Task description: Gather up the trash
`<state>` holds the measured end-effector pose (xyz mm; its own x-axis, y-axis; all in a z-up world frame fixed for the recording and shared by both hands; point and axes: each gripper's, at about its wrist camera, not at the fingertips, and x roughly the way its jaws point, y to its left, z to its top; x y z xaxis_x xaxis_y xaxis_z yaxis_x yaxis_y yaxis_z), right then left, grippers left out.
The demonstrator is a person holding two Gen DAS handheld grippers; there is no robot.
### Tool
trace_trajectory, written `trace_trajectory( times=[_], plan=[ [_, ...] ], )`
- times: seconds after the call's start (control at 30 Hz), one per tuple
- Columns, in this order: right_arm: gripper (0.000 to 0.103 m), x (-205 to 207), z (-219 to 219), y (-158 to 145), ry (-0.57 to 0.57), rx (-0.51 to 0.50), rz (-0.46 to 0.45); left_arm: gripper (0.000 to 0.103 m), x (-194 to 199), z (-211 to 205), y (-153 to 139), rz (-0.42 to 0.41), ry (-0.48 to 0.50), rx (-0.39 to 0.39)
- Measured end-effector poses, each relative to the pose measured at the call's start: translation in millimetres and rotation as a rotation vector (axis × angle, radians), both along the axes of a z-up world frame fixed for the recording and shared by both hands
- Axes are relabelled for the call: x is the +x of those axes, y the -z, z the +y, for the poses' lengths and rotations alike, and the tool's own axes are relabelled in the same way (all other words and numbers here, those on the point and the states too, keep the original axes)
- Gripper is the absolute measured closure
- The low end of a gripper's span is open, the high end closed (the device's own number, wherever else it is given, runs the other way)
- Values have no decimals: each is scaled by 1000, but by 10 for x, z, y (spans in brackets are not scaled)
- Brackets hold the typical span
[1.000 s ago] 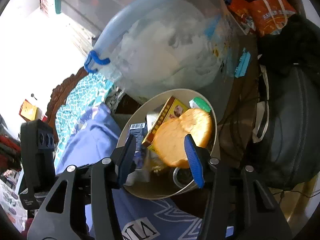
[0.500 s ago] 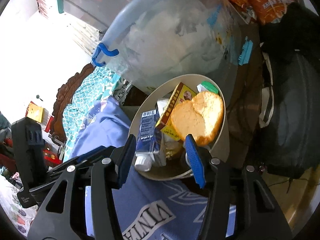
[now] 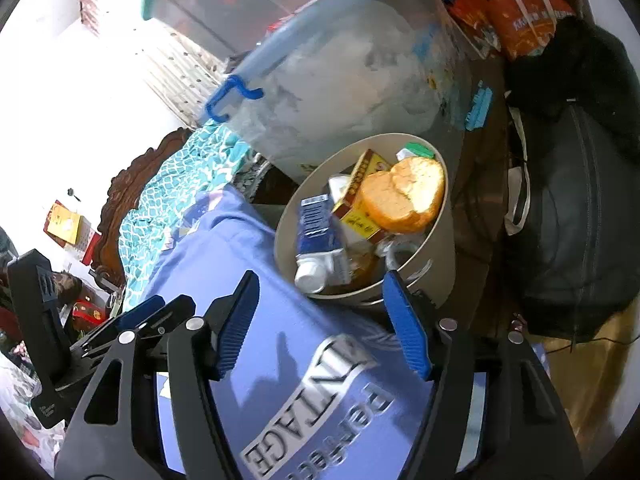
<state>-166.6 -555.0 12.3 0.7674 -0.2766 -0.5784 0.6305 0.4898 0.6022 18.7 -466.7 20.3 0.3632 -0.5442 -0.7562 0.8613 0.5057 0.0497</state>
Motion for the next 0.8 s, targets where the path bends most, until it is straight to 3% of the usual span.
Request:
trace_trajectory(
  times=[0.1,0.3,0.57,0.8],
  plan=[
    [34,11,148,-65,-6,-15,0,27,-37,173,-67,-19,-7,-5],
    [30,35,453,-177,-10,-39,0,9,-110,529,-176,-67,-31,-18],
    [20,111,808,-305,-10,-53,5,9,-132,1057,-311,-99,-84,-44],
    [15,166,1137,-453,-27,-77,-7,9,-183,1505,-411,-194,-160,-36]
  ],
)
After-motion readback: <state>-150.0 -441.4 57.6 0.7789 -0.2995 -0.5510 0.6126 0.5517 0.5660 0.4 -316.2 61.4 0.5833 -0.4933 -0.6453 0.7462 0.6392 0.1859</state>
